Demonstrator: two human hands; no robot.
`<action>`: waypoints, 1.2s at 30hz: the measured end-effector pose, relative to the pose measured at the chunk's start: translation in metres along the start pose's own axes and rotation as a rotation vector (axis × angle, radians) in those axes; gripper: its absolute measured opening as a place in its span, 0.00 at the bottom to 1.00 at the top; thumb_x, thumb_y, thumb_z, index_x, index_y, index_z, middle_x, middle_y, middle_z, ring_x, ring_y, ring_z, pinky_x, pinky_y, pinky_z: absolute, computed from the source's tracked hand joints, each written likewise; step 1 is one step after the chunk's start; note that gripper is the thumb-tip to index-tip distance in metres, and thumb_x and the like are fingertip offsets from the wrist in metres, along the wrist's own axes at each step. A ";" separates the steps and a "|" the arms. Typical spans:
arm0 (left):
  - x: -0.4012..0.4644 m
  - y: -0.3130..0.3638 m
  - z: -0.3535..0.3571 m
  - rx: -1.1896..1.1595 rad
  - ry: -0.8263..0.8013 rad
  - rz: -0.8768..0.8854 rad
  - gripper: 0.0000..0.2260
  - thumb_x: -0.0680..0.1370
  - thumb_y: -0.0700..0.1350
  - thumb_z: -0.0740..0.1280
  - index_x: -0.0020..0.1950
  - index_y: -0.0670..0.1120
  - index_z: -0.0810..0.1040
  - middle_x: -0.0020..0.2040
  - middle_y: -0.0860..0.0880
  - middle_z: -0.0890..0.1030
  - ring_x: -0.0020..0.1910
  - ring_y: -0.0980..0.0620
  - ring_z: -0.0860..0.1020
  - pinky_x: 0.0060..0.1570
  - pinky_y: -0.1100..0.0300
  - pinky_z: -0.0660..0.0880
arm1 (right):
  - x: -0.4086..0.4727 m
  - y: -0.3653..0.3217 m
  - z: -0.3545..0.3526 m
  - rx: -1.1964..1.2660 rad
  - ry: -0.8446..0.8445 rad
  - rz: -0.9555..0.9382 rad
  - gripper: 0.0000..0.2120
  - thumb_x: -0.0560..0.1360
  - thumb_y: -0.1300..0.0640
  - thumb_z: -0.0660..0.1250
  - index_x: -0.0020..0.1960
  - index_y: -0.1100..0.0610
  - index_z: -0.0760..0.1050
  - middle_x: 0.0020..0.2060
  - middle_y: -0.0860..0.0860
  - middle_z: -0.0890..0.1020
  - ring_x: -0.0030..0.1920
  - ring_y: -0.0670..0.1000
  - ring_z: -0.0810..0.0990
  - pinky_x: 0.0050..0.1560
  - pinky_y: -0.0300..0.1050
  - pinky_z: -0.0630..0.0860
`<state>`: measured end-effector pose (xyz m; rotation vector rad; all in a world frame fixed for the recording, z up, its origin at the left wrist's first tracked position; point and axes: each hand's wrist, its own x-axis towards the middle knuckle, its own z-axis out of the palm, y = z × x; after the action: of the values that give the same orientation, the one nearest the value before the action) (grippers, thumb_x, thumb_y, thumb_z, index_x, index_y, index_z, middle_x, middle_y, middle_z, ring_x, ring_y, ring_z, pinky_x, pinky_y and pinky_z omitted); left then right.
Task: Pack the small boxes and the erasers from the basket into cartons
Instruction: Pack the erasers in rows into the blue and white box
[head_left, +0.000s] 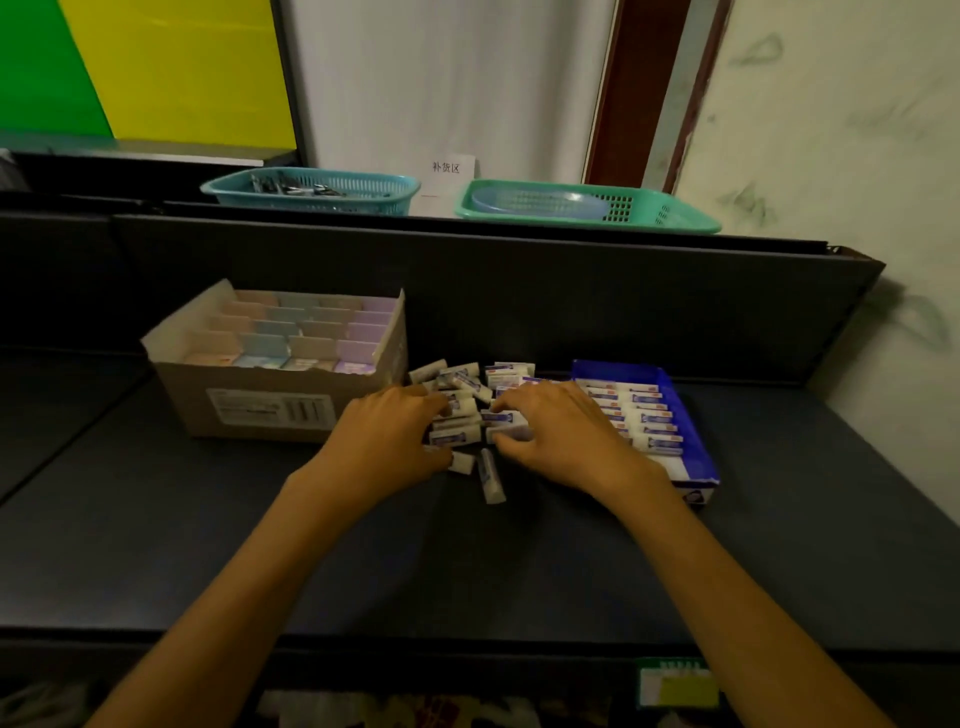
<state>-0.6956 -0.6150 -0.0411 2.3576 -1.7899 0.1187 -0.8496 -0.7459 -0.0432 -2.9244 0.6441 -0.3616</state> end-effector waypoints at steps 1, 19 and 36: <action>-0.002 -0.002 0.001 -0.008 -0.009 0.009 0.20 0.74 0.56 0.67 0.64 0.54 0.71 0.62 0.52 0.74 0.59 0.52 0.74 0.56 0.53 0.74 | -0.001 -0.004 0.002 0.011 -0.002 -0.001 0.18 0.76 0.46 0.65 0.64 0.48 0.72 0.60 0.49 0.77 0.60 0.49 0.74 0.59 0.45 0.67; -0.005 -0.005 0.020 -0.309 -0.185 0.047 0.15 0.75 0.44 0.68 0.61 0.50 0.73 0.59 0.50 0.75 0.54 0.53 0.75 0.53 0.62 0.74 | -0.024 -0.012 0.011 0.229 -0.224 0.139 0.25 0.73 0.55 0.70 0.69 0.50 0.67 0.61 0.49 0.73 0.51 0.42 0.72 0.52 0.38 0.72; 0.016 0.025 0.004 -0.696 -0.005 0.119 0.15 0.72 0.42 0.72 0.56 0.52 0.75 0.48 0.58 0.75 0.48 0.61 0.75 0.49 0.66 0.75 | -0.040 0.036 -0.028 0.553 0.015 0.142 0.15 0.73 0.57 0.71 0.58 0.50 0.74 0.51 0.41 0.78 0.51 0.35 0.77 0.49 0.27 0.74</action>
<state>-0.7157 -0.6378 -0.0402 1.7562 -1.6182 -0.4261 -0.9063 -0.7631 -0.0308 -2.3413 0.6271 -0.4600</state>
